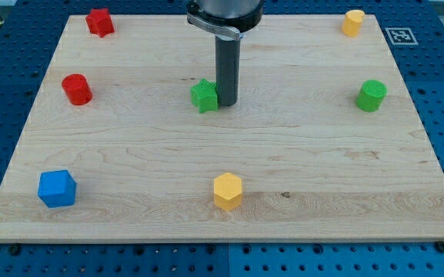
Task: Place the green circle parallel to the green star
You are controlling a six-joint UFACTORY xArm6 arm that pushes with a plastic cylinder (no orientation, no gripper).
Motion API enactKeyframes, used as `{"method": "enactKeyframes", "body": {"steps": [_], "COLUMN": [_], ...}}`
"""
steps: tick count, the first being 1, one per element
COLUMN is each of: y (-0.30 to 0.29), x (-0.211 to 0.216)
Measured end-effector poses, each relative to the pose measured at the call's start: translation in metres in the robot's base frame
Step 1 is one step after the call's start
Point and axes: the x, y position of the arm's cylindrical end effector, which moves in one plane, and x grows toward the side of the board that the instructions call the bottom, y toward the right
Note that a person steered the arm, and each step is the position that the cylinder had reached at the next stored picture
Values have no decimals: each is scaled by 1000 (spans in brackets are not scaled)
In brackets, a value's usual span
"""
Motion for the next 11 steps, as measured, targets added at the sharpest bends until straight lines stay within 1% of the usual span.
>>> {"method": "enactKeyframes", "body": {"steps": [1,2,3,4,5,6,7,8,9,10,11], "y": [2,48,102,153,234,305,323,324,324,309,262], "x": [0,0,2,45,66,66,50,16,10,6,4]}}
